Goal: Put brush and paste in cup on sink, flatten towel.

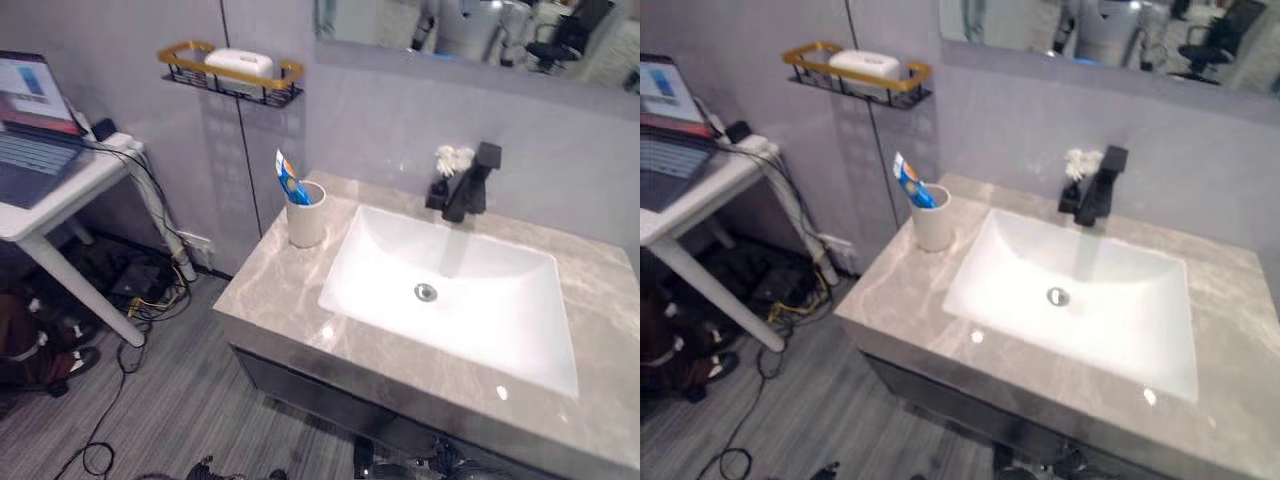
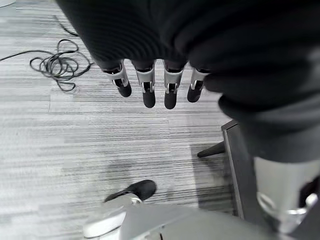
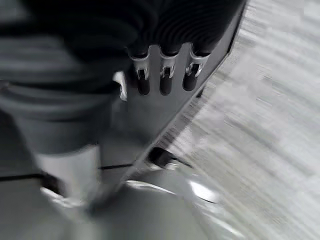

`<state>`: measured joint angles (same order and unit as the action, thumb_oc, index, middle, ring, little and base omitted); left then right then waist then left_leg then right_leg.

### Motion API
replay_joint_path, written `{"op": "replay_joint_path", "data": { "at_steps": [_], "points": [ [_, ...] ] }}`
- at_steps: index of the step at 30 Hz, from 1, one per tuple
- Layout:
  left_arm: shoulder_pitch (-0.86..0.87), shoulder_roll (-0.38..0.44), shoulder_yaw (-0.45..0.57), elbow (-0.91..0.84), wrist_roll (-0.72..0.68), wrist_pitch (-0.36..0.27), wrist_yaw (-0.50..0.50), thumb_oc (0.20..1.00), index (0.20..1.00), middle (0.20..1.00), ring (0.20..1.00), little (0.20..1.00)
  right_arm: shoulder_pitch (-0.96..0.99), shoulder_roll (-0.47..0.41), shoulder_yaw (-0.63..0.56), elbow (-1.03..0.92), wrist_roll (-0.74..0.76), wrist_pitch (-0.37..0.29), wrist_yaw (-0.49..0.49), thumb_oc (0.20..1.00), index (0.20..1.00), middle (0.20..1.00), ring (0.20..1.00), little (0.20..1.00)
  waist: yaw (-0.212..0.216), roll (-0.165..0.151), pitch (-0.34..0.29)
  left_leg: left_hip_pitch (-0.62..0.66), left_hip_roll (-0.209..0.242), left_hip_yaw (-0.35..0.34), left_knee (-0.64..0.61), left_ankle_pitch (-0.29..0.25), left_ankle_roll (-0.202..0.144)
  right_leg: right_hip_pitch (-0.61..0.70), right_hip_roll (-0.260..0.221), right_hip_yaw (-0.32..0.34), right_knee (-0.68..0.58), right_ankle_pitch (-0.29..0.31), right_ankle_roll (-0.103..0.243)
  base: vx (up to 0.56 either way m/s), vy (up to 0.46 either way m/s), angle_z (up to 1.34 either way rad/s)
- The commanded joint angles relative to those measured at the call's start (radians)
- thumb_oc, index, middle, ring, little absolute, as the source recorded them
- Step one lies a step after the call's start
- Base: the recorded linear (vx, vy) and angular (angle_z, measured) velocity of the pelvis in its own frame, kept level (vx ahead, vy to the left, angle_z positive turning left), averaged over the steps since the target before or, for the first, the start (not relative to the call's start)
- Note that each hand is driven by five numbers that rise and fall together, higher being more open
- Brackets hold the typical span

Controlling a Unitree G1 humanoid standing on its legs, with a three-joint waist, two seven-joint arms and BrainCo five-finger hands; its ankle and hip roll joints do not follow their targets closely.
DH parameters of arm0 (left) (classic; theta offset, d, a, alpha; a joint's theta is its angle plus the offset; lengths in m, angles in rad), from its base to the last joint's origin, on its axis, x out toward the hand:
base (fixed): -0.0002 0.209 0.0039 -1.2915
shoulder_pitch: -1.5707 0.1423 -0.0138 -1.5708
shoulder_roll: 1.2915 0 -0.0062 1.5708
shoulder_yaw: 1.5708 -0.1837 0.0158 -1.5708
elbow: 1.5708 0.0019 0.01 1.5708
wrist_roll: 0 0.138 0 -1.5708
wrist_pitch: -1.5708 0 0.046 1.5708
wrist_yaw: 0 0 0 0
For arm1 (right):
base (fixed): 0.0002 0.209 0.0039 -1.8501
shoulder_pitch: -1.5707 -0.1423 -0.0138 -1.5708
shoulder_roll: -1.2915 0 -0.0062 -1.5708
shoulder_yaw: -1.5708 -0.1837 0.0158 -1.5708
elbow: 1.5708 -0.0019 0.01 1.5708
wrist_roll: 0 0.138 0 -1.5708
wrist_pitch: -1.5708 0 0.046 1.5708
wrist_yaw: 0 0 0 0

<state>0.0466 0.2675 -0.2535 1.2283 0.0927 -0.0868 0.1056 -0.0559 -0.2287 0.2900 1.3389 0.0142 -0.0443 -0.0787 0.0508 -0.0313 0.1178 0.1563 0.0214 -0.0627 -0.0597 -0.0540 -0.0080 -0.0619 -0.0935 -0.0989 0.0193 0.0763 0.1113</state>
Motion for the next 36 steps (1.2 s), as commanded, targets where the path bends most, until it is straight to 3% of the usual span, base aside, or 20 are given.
{"op": "replay_joint_path", "data": {
  "at_steps": [1, 2, 5, 7, 8, 14, 15, 16, 18, 19, 20, 25, 30, 32, 33, 36],
  "points": [
    [-0.016, 0.022, 0.003, -0.018, -0.015, -0.031, -0.004, 0.479, 0.479, 0.479, 0.479, 0.479, -0.040, -0.032, 0.007, -0.006, -0.038, -0.016, -0.020, 1.000, 1.000, 1.000, 1.000, 1.000, 0.010, -0.012, -0.005, 0.037, -0.143, 0.049, -0.017, -0.041, 0.065, -0.082, -0.031, 0.019, 0.080, 0.102, 0.046, 0.05, -0.070, -0.11],
    [0.007, 0.043, 0.020, -0.136, -0.075, -0.059, -0.025, 0.200, 0.200, 0.200, 0.200, 0.200, -0.035, -0.040, 0.002, -0.018, -0.036, -0.020, -0.026, 1.000, 1.000, 1.000, 1.000, 1.000, 0.023, -0.006, -0.005, 0.028, -0.138, 0.044, -0.020, -0.038, 0.060, -0.074, -0.035, 0.007, 0.055, 0.098, 0.044, 0.04, -0.070, -0.11],
    [0.117, 0.095, 0.047, -0.346, -0.161, -0.087, -0.084, 0.200, 0.200, 0.200, 0.200, 0.200, -0.016, -0.057, -0.009, -0.041, -0.039, -0.025, -0.021, 1.000, 1.000, 1.000, 1.000, 1.000, 0.036, 0.004, -0.001, 0.015, -0.132, 0.049, -0.020, -0.032, 0.054, -0.065, -0.034, -0.003, 0.035, 0.095, 0.043, 0.03, -0.068, -0.03],
    [0.146, 0.117, 0.057, -0.392, -0.186, -0.087, -0.102, 0.200, 0.200, 0.200, 0.200, 0.200, -0.013, -0.062, -0.012, -0.043, -0.041, -0.023, -0.018, 1.000, 1.000, 1.000, 1.000, 1.000, 0.040, 0.006, 0.000, 0.012, -0.129, 0.051, -0.021, -0.028, 0.052, -0.064, -0.033, -0.003, 0.031, 0.096, 0.043, 0.00, -0.039, -0.01],
    [0.207, 0.163, 0.077, -0.468, -0.258, -0.087, -0.166, 0.200, 0.200, 0.200, 0.200, 0.200, -0.008, -0.076, -0.018, -0.035, -0.059, -0.018, -0.003, 1.000, 1.000, 1.000, 1.000, 1.000, 0.046, 0.016, 0.003, 0.006, -0.123, 0.058, -0.024, -0.023, 0.048, -0.063, -0.032, -0.008, 0.024, 0.094, 0.043, 0.01, -0.038, -0.05],
    [0.350, 0.310, 0.122, -0.681, -0.405, -0.062, -0.324, 0.200, 0.200, 0.200, 0.200, 0.200, 0.007, -0.117, -0.032, -0.021, -0.096, 0.003, 0.047, 1.000, 1.000, 1.000, 1.000, 1.000, 0.036, 0.039, 0.001, 0.007, -0.116, 0.074, -0.028, -0.020, 0.041, -0.060, -0.025, 0.003, 0.022, 0.089, 0.043, 0.02, -0.005, -0.08],
    [0.426, 0.448, 0.166, -0.847, -0.381, -0.084, -0.378, 0.200, 0.200, 0.200, 0.200, 0.200, 0.017, -0.134, -0.042, -0.013, -0.108, 0.010, 0.064, 1.000, 1.000, 1.000, 1.000, 1.000, 0.036, 0.056, 0.002, 0.017, -0.112, 0.080, -0.028, -0.027, 0.039, -0.052, -0.021, 0.003, 0.021, 0.085, 0.044, 0.05, 0.015, -0.08],
    [0.456, 0.527, 0.223, -0.963, -0.331, -0.093, -0.367, 0.200, 0.200, 0.200, 0.200, 0.200, 0.018, -0.137, -0.050, -0.013, -0.108, 0.008, 0.072, 1.000, 1.000, 1.000, 1.000, 1.000, 0.039, 0.059, 0.001, 0.019, -0.111, 0.083, -0.028, -0.028, 0.037, -0.051, -0.021, 0.003, 0.020, 0.085, 0.044, 0.04, 0.014, -0.07],
    [0.489, 0.554, 0.285, -1.038, -0.394, -0.084, -0.374, 0.200, 0.200, 0.200, 0.200, 0.200, 0.021, -0.138, -0.052, -0.019, -0.106, 0.004, 0.071, 1.000, 1.000, 1.000, 1.000, 1.000, 0.040, 0.056, 0.000, 0.013, -0.113, 0.085, -0.028, -0.023, 0.036, -0.057, -0.023, 0.003, 0.019, 0.089, 0.045, -0.01, -0.013, -0.13],
    [0.550, 0.590, 0.428, -1.198, -0.533, -0.101, -0.380, 0.200, 0.200, 0.200, 0.200, 0.200, 0.040, -0.131, -0.055, -0.022, -0.113, 0.003, 0.067, 1.000, 1.000, 1.000, 1.000, 1.000, 0.053, 0.059, 0.001, 0.009, -0.113, 0.077, -0.028, -0.019, 0.034, -0.058, -0.025, -0.003, 0.018, 0.091, 0.046, -0.01, -0.036, -0.15],
    [0.592, 0.610, 0.520, -1.276, -0.574, -0.116, -0.379, 0.200, 0.200, 0.200, 0.200, 0.200, 0.055, -0.124, -0.056, -0.024, -0.116, 0.004, 0.069, 1.000, 1.000, 1.000, 1.000, 1.000, 0.060, 0.060, -0.002, 0.010, -0.112, 0.074, -0.028, -0.018, 0.032, -0.057, -0.026, -0.007, 0.017, 0.091, 0.046, 0.01, -0.042, -0.09],
    [0.535, 0.571, 0.783, -1.387, -0.680, -0.193, -0.237, 0.200, 0.200, 0.200, 0.200, 0.200, 0.108, -0.084, -0.062, -0.054, -0.096, -0.001, 0.086, 1.000, 1.000, 1.000, 1.000, 1.000, 0.076, 0.060, -0.028, 0.018, -0.107, 0.060, -0.028, -0.022, 0.024, -0.036, -0.026, -0.016, 0.002, 0.081, 0.040, 0.05, -0.038, 0.06],
    [0.362, 0.533, 0.715, -1.409, -0.705, -0.210, -0.203, 0.200, 0.200, 0.200, 0.200, 0.200, 0.115, -0.084, -0.056, -0.059, -0.104, 0.007, 0.084, 1.000, 1.000, 1.000, 1.000, 1.000, 0.051, 0.079, -0.033, 0.017, -0.100, 0.074, -0.028, -0.028, 0.018, -0.033, -0.017, -0.009, -0.013, 0.075, 0.034, 0.03, -0.005, 0.02],
    [0.350, 0.540, 0.702, -1.417, -0.688, -0.209, -0.207, 0.200, 0.200, 0.200, 0.200, 0.200, 0.115, -0.087, -0.057, -0.058, -0.107, 0.008, 0.084, 1.000, 1.000, 1.000, 1.000, 1.000, 0.048, 0.083, -0.034, 0.016, -0.099, 0.079, -0.028, -0.028, 0.017, -0.034, -0.015, -0.006, -0.015, 0.075, 0.033, 0.03, 0.003, -0.07],
    [0.330, 0.589, 0.686, -1.444, -0.642, -0.212, -0.220, 0.200, 0.200, 0.200, 0.200, 0.200, 0.116, -0.097, -0.056, -0.058, -0.113, 0.008, 0.087, 1.000, 1.000, 1.000, 1.000, 1.000, 0.036, 0.094, -0.032, 0.009, -0.096, 0.094, -0.028, -0.029, 0.013, -0.043, -0.009, 0.003, -0.016, 0.073, 0.033, 0.02, 0.000, -0.05],
    [0.297, 0.585, 0.627, -1.457, -0.677, -0.199, -0.256, 0.200, 0.200, 0.200, 0.200, 0.200, 0.125, -0.108, -0.049, -0.056, -0.126, 0.008, 0.089, 1.000, 1.000, 1.000, 1.000, 1.000, 0.023, 0.101, -0.033, 0.001, -0.088, 0.112, -0.028, -0.028, 0.008, -0.054, 0.003, 0.012, -0.006, 0.066, 0.027, 0.04, -0.016, -0.18]
  ]
}}
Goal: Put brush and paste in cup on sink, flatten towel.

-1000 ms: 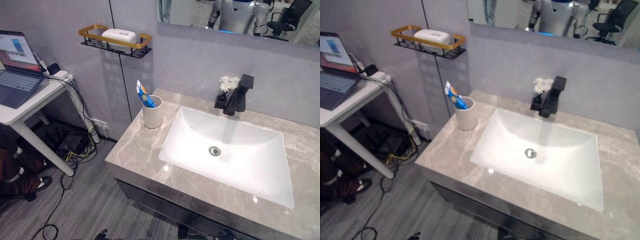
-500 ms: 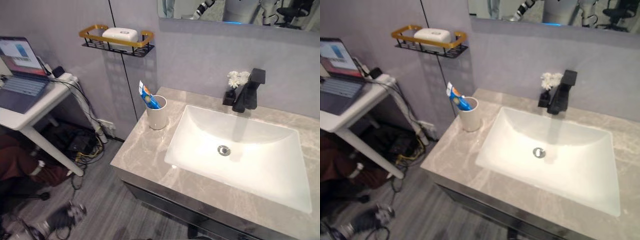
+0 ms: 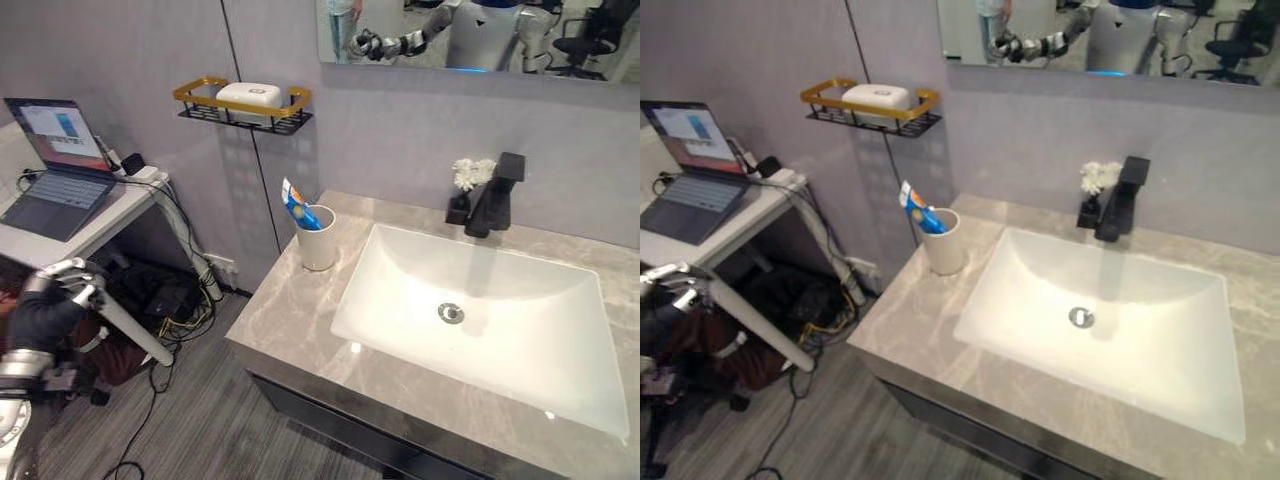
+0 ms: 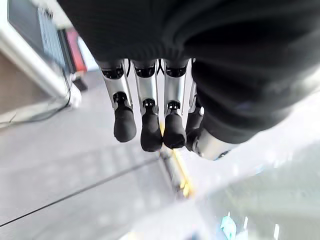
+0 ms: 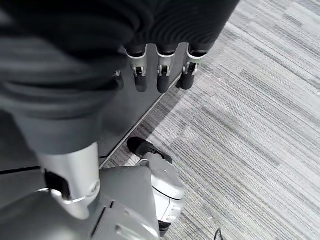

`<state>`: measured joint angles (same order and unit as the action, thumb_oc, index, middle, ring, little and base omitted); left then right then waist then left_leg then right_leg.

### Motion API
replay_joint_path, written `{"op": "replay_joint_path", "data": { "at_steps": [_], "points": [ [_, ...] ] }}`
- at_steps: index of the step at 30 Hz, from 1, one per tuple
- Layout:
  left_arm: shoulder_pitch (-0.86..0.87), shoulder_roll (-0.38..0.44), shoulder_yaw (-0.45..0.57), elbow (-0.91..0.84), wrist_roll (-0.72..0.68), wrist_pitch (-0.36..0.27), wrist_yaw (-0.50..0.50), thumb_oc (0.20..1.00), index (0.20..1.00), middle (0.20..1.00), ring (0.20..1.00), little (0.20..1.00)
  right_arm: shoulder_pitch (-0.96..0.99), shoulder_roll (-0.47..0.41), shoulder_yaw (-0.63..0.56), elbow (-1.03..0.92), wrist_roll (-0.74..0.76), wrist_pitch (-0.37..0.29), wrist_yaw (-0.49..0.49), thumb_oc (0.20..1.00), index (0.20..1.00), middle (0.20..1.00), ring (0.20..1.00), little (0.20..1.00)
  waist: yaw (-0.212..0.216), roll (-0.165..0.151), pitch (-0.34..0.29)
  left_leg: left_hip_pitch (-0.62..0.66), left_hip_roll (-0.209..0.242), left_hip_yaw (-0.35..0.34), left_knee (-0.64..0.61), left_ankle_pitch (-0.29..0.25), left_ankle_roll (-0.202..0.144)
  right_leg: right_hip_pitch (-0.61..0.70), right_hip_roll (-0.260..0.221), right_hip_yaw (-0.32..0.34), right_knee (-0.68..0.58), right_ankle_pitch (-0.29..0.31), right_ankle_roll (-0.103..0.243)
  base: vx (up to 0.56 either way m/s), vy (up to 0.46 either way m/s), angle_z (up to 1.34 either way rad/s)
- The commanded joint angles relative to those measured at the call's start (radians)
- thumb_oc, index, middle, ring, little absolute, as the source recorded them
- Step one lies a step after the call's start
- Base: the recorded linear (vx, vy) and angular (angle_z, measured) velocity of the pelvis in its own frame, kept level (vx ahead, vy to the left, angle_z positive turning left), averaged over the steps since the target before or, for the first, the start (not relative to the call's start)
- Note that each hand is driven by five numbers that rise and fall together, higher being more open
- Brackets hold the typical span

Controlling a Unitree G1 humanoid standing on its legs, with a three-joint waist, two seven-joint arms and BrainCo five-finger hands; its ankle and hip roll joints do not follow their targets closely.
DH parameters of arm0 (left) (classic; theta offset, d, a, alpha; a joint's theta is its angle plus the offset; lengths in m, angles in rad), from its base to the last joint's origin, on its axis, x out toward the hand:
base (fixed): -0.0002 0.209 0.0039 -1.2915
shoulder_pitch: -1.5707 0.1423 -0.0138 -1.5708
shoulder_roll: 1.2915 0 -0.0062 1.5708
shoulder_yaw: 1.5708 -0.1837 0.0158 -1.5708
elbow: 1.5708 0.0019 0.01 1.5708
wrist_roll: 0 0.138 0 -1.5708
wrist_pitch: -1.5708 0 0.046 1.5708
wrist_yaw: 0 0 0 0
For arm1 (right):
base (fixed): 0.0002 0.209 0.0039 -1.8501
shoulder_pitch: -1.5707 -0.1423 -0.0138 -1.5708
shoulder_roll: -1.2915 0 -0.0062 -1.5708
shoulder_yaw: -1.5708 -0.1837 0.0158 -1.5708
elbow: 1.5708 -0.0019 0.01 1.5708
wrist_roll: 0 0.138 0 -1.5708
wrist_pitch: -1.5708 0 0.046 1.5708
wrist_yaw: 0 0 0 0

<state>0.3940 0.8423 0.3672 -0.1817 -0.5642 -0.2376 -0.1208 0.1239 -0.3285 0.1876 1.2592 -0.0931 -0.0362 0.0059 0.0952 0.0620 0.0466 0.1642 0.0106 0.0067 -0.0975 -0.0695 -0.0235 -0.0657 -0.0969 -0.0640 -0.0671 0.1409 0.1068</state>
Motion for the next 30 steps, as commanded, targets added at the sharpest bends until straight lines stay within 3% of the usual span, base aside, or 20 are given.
{"op": "replay_joint_path", "data": {
  "at_steps": [1, 10, 30],
  "points": [
    [-0.054, 0.014, -0.016, -0.050, -0.015, -0.039, -0.039, 0.200, 0.200, 0.200, 0.200, 0.200, -0.051, -0.009, 0.060, 0.026, -0.025, 0.001, 0.007, 1.000, 1.000, 1.000, 1.000, 1.000, -0.025, 0.009, 0.037, -0.007, -0.075, 0.045, 0.010, -0.015, 0.023, -0.051, 0.010, -0.019, 0.084, -0.003, 0.029, 0.07, -0.030, -0.19],
    [-0.139, -0.031, -0.212, 0.020, 0.039, 0.020, -0.048, 0.200, 0.200, 0.200, 0.200, 0.200, -0.065, -0.007, 0.086, 0.031, -0.028, 0.009, -0.006, 1.000, 1.000, 1.000, 1.000, 1.000, -0.067, 0.012, 0.036, -0.014, -0.053, 0.066, 0.010, -0.020, 0.008, -0.043, 0.038, -0.007, 0.075, -0.032, 0.014, 0.05, -0.033, -0.12],
    [-0.247, -0.081, -0.388, 0.176, 0.117, 0.049, -0.033, 0.200, 0.200, 0.200, 0.200, 0.200, -0.099, -0.025, 0.092, -0.013, 0.017, 0.000, -0.036, 1.000, 1.000, 1.000, 1.000, 1.000, -0.106, 0.015, 0.094, -0.079, -0.020, 0.114, 0.010, 0.000, -0.016, -0.120, 0.078, 0.019, 0.092, -0.057, -0.008, 0.01, -0.014, -0.03]
  ]
}}
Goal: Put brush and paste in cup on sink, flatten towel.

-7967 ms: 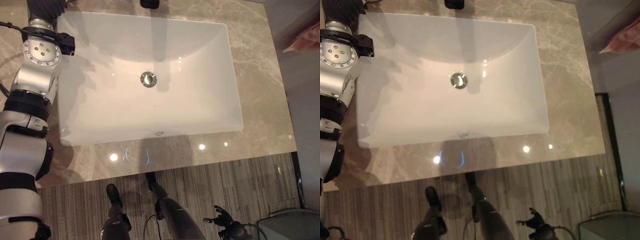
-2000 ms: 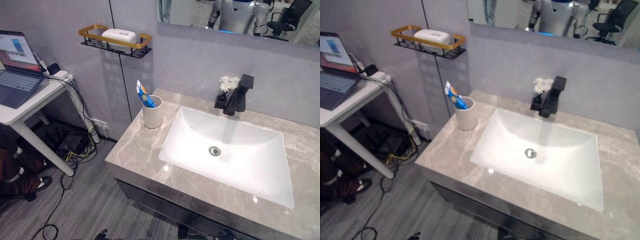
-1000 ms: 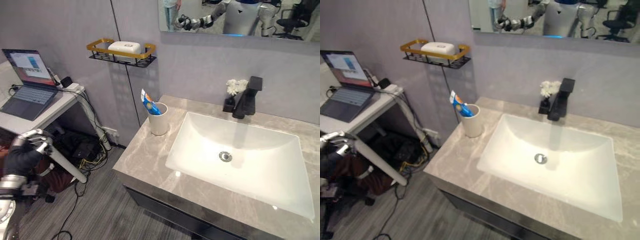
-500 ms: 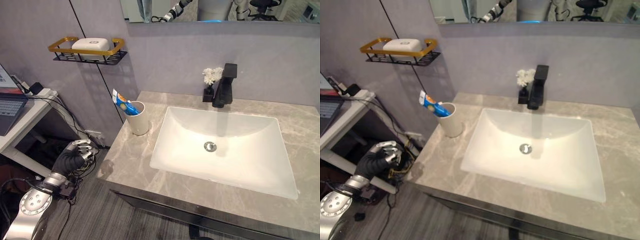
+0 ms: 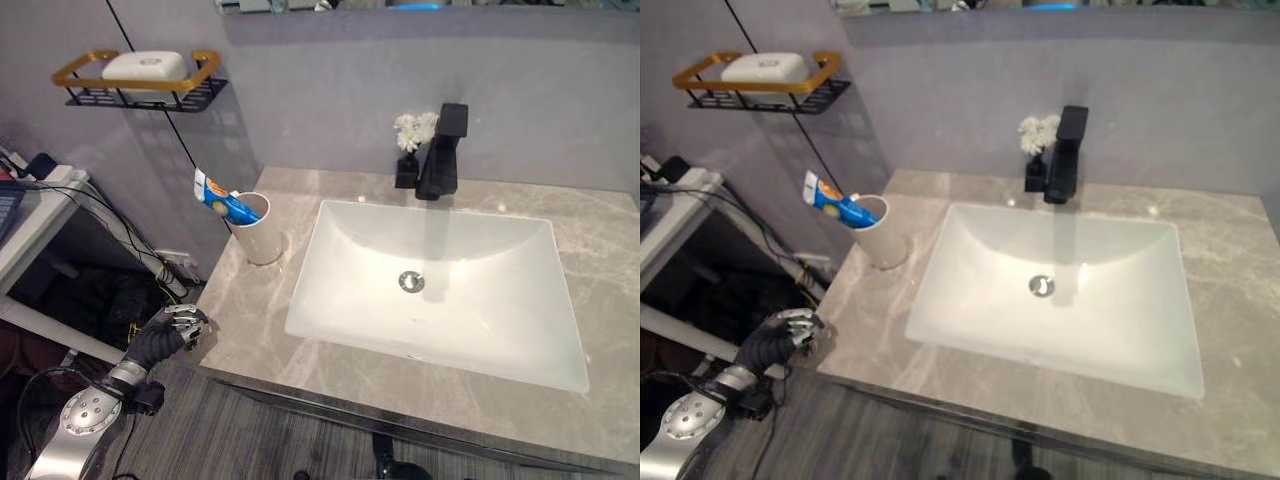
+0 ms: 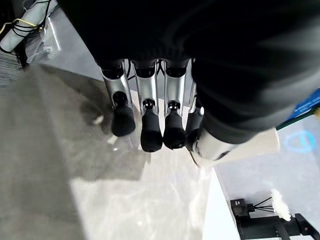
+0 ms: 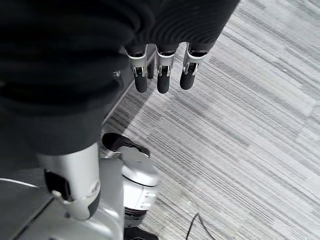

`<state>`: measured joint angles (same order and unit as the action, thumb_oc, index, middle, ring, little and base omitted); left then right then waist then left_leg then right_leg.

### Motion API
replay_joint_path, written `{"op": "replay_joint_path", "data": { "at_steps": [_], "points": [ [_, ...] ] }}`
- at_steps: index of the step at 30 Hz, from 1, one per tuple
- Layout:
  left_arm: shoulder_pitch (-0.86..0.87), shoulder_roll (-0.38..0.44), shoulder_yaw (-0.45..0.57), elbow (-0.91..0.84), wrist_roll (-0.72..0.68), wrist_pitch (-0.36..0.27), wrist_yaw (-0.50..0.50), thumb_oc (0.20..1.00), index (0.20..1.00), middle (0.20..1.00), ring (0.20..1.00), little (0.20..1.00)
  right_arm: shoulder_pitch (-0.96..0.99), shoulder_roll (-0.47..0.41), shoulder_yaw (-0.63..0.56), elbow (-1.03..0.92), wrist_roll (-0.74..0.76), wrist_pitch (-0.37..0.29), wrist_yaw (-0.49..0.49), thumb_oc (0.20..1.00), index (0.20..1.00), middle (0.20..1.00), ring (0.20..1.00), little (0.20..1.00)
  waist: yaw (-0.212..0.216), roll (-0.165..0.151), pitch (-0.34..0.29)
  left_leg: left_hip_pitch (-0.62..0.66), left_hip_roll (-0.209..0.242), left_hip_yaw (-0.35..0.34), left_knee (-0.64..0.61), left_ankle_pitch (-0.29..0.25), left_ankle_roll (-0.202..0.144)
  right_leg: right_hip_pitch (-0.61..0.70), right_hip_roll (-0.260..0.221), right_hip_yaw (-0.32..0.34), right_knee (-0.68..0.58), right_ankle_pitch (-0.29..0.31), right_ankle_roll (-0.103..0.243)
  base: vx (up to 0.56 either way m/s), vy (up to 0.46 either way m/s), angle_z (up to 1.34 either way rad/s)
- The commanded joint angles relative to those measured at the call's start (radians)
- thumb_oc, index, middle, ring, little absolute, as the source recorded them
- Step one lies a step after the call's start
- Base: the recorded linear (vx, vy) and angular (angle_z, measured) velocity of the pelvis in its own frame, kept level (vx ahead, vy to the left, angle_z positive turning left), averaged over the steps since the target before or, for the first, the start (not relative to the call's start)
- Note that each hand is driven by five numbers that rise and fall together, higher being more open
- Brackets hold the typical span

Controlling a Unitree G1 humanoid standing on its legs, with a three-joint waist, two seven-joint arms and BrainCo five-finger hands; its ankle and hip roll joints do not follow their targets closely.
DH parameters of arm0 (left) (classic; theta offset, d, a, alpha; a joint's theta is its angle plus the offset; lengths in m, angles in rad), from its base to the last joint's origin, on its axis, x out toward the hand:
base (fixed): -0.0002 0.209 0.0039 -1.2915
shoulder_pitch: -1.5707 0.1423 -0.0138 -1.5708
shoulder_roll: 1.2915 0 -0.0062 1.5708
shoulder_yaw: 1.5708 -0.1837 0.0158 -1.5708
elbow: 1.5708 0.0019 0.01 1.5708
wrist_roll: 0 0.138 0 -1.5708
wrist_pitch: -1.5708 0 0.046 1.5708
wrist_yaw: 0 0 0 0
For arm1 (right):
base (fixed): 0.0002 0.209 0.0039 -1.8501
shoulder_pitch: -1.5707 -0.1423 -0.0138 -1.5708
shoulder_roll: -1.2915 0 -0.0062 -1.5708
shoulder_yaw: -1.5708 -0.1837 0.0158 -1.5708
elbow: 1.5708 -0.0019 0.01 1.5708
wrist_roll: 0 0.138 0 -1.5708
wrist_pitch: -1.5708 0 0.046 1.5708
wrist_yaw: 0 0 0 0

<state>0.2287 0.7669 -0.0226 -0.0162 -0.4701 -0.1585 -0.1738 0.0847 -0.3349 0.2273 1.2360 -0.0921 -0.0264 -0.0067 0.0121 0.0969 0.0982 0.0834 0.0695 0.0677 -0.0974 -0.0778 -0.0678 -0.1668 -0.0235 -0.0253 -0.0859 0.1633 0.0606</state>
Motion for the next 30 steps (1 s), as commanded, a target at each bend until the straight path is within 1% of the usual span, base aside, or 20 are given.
{"op": "replay_joint_path", "data": {
  "at_steps": [1, 6, 14, 15, 22, 30],
  "points": [
    [-0.092, -0.010, -0.006, 0.023, 0.026, -0.029, 0.024, 0.200, 0.200, 0.200, 0.200, 0.200, -0.062, -0.020, 0.054, 0.011, 0.016, -0.010, -0.025, 1.000, 1.000, 1.000, 1.000, 1.000, -0.026, -0.019, 0.047, -0.001, -0.079, 0.055, 0.010, 0.009, 0.027, -0.023, 0.005, -0.018, 0.114, -0.080, 0.037, 0.00, -0.008, -0.04],
    [-0.166, -0.034, -0.052, 0.072, 0.038, -0.026, 0.044, 0.200, 0.200, 0.200, 0.200, 0.200, -0.087, -0.029, 0.064, -0.001, 0.024, -0.009, -0.037, 1.000, 1.000, 1.000, 1.000, 1.000, -0.040, -0.015, 0.072, -0.020, -0.074, 0.067, 0.010, 0.017, 0.022, -0.056, 0.013, -0.008, 0.126, -0.083, 0.032, -0.02, -0.015, -0.12],
    [-0.241, -0.052, -0.083, 0.126, 0.062, -0.022, 0.078, 0.200, 0.200, 0.200, 0.200, 0.200, -0.105, -0.030, 0.081, -0.038, 0.036, -0.019, -0.040, 1.000, 1.000, 1.000, 1.000, 1.000, -0.054, -0.016, 0.094, -0.030, -0.066, 0.085, 0.010, 0.020, 0.016, -0.098, 0.024, -0.001, 0.165, -0.099, 0.026, -0.01, -0.010, -0.07],
    [-0.274, -0.052, -0.095, 0.160, 0.077, -0.019, 0.083, 0.200, 0.200, 0.200, 0.200, 0.200, -0.117, -0.033, 0.090, -0.037, 0.036, -0.016, -0.038, 1.000, 1.000, 1.000, 1.000, 1.000, -0.059, -0.015, 0.098, -0.032, -0.065, 0.087, 0.010, 0.022, 0.013, -0.106, 0.025, -0.002, 0.172, -0.105, 0.024, 0.00, -0.011, -0.05],
    [-0.373, -0.060, -0.120, 0.229, 0.094, -0.016, 0.120, 0.200, 0.200, 0.200, 0.200, 0.200, -0.139, -0.055, 0.055, -0.013, 0.068, -0.012, -0.052, 1.000, 1.000, 1.000, 1.000, 1.000, -0.071, -0.013, 0.099, -0.025, -0.063, 0.101, 0.010, 0.021, 0.005, -0.108, 0.027, -0.004, 0.176, -0.111, 0.022, 0.02, -0.016, -0.01],
    [-0.451, -0.105, -0.130, 0.263, 0.117, -0.018, 0.184, 0.200, 0.200, 0.200, 0.200, 0.200, -0.141, -0.052, 0.061, -0.016, 0.079, -0.014, -0.062, 1.000, 1.000, 1.000, 1.000, 1.000, -0.081, -0.020, 0.098, -0.027, -0.060, 0.107, 0.010, 0.018, 0.001, -0.114, 0.036, -0.001, 0.166, -0.113, 0.018, 0.00, -0.003, 0.00]
  ]
}}
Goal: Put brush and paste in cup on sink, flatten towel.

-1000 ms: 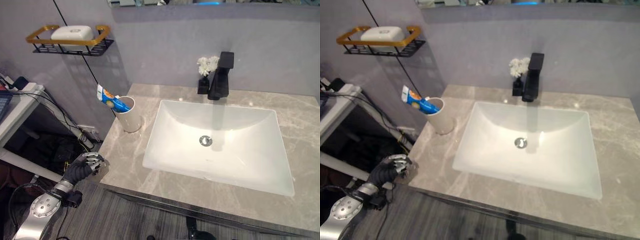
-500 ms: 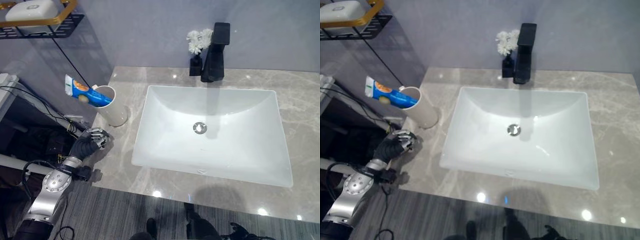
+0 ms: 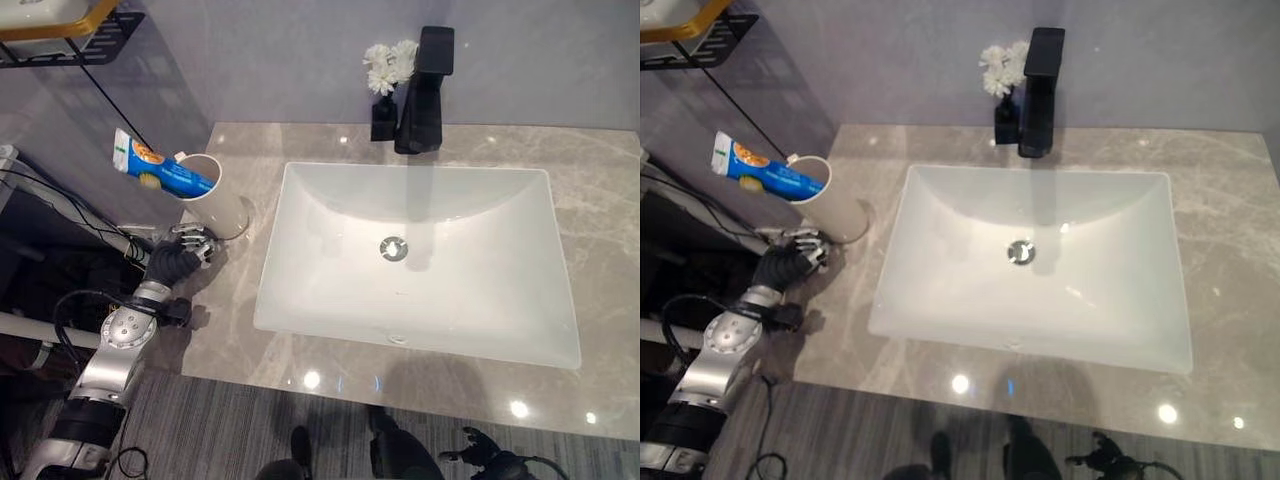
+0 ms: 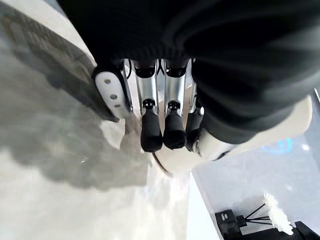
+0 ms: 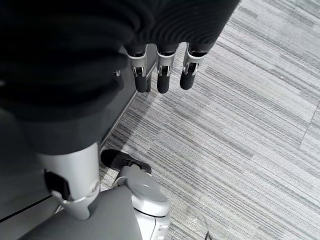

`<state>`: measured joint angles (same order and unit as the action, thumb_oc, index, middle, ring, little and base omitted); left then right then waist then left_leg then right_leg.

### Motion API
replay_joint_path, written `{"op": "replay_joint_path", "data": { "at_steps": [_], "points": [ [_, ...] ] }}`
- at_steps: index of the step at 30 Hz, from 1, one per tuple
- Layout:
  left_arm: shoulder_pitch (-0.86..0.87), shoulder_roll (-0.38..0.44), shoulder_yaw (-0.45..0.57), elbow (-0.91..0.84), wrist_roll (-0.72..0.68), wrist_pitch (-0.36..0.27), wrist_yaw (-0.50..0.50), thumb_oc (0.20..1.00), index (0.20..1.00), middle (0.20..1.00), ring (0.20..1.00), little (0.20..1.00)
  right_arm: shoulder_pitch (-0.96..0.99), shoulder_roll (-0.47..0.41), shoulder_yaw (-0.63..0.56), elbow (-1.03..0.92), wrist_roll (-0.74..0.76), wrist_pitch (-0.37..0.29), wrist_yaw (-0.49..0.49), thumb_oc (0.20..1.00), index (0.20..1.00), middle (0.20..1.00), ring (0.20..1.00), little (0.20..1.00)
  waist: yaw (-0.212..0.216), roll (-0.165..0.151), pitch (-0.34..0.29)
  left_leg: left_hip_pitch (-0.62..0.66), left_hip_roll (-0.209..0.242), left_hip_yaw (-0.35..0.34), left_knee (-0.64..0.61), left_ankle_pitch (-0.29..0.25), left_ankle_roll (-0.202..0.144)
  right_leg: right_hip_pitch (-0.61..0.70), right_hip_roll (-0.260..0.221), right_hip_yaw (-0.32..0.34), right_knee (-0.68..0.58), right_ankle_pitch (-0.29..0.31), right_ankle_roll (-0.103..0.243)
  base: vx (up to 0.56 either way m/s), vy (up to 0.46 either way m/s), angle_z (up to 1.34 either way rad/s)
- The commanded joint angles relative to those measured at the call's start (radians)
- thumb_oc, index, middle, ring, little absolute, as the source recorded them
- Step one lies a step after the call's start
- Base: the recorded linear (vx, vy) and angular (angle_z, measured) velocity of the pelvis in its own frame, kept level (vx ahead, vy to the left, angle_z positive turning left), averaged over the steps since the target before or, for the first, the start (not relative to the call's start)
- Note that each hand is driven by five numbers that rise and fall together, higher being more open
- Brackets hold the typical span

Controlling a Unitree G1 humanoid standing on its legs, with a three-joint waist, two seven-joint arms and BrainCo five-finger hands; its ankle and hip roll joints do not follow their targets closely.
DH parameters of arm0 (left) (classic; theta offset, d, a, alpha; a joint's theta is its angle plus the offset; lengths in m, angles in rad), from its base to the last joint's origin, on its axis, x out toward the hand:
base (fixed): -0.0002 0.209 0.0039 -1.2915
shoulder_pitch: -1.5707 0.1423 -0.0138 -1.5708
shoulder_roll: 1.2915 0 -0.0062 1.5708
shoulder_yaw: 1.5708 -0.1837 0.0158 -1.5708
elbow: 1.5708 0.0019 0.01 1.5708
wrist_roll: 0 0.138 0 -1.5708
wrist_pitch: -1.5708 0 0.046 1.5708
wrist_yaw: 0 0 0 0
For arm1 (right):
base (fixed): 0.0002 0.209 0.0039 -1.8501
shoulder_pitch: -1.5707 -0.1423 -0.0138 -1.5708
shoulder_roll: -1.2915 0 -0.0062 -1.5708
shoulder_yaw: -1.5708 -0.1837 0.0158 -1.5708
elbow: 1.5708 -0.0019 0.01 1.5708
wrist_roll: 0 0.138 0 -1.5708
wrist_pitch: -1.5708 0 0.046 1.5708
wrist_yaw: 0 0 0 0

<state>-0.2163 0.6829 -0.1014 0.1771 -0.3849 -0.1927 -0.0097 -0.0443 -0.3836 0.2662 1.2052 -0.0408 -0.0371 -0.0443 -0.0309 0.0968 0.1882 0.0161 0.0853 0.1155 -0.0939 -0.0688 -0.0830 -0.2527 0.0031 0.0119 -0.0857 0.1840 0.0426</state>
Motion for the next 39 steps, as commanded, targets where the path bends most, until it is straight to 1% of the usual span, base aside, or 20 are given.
{"op": "replay_joint_path", "data": {
  "at_steps": [1, 7, 16, 18, 19, 22, 30, 34, 39],
  "points": [
    [-0.014, -0.025, -0.053, 0.073, 0.032, 0.016, 0.025, 0.200, 0.200, 0.200, 0.200, 0.200, -0.015, -0.001, 0.023, 0.013, 0.031, -0.004, -0.024, 1.000, 1.000, 1.000, 1.000, 1.000, -0.038, -0.020, 0.009, 0.040, -0.075, 0.060, 0.007, 0.009, 0.017, -0.029, 0.010, -0.037, 0.166, -0.134, 0.035, 0.00, 0.000, 0.00],
    [-0.064, -0.054, -0.068, 0.105, 0.044, 0.020, 0.056, 0.200, 0.200, 0.200, 0.200, 0.200, -0.018, 0.009, 0.033, 0.005, 0.039, -0.005, -0.028, 1.000, 1.000, 1.000, 1.000, 1.000, -0.050, -0.020, 0.014, 0.036, -0.072, 0.071, 0.007, 0.007, 0.015, -0.038, 0.019, -0.032, 0.164, -0.135, 0.031, 0.00, -0.001, -0.02],
    [-0.162, -0.093, -0.092, 0.185, 0.099, 0.024, 0.122, 0.200, 0.200, 0.200, 0.200, 0.200, -0.018, 0.010, 0.043, 0.018, 0.035, -0.004, -0.038, 1.000, 1.000, 1.000, 1.000, 1.000, -0.074, -0.018, 0.012, 0.039, -0.071, 0.088, 0.007, 0.000, 0.014, -0.054, 0.030, -0.018, 0.173, -0.143, 0.027, 0.01, 0.004, -0.04],
    [-0.170, -0.095, -0.092, 0.187, 0.101, 0.026, 0.131, 0.200, 0.200, 0.200, 0.200, 0.200, -0.019, 0.010, 0.043, 0.018, 0.035, -0.004, -0.039, 1.000, 1.000, 1.000, 1.000, 1.000, -0.075, -0.017, 0.013, 0.039, -0.071, 0.091, 0.007, -0.002, 0.014, -0.055, 0.031, -0.016, 0.173, -0.143, 0.027, 0.01, 0.007, -0.17],
    [-0.195, -0.118, -0.093, 0.206, 0.083, 0.025, 0.152, 0.200, 0.200, 0.200, 0.200, 0.200, -0.024, 0.013, 0.047, 0.021, 0.038, -0.005, -0.044, 1.000, 1.000, 1.000, 1.000, 1.000, -0.078, -0.015, 0.013, 0.037, -0.072, 0.095, 0.007, -0.003, 0.015, -0.061, 0.033, -0.013, 0.176, -0.142, 0.027, 0.00, 0.000, -0.09],
    [-0.216, -0.130, -0.097, 0.210, 0.088, 0.024, 0.164, 0.200, 0.200, 0.200, 0.200, 0.200, -0.028, 0.017, 0.052, 0.021, 0.039, -0.003, -0.047, 1.000, 1.000, 1.000, 1.000, 1.000, -0.082, -0.013, 0.015, 0.038, -0.073, 0.101, 0.007, -0.004, 0.015, -0.064, 0.035, -0.008, 0.176, -0.142, 0.027, 0.00, 0.002, -0.07],
    [-0.267, -0.149, -0.099, 0.241, 0.099, 0.027, 0.211, 0.200, 0.200, 0.200, 0.200, 0.200, -0.038, 0.027, 0.070, 0.014, 0.042, -0.006, -0.052, 1.000, 1.000, 1.000, 1.000, 1.000, -0.093, -0.009, 0.016, 0.036, -0.072, 0.111, 0.007, -0.008, 0.016, -0.073, 0.044, 0.001, 0.176, -0.141, 0.027, 0.00, 0.004, -0.06],
    [-0.268, -0.155, -0.088, 0.230, 0.100, 0.026, 0.228, 0.200, 0.200, 0.200, 0.200, 0.200, -0.042, 0.029, 0.072, 0.018, 0.041, -0.005, -0.056, 1.000, 1.000, 1.000, 1.000, 1.000, -0.092, -0.007, 0.016, 0.032, -0.070, 0.111, 0.007, -0.009, 0.015, -0.079, 0.044, 0.000, 0.179, -0.142, 0.026, -0.01, -0.006, -0.05],
    [-0.218, -0.147, -0.064, 0.174, 0.094, 0.022, 0.217, 0.200, 0.200, 0.200, 0.200, 0.200, -0.042, 0.026, 0.064, 0.022, 0.044, -0.004, -0.057, 1.000, 1.000, 1.000, 1.000, 1.000, -0.083, -0.004, 0.015, 0.032, -0.069, 0.108, 0.007, -0.008, 0.014, -0.077, 0.043, -0.003, 0.173, -0.141, 0.025, 0.00, -0.001, -0.01]
  ]
}}
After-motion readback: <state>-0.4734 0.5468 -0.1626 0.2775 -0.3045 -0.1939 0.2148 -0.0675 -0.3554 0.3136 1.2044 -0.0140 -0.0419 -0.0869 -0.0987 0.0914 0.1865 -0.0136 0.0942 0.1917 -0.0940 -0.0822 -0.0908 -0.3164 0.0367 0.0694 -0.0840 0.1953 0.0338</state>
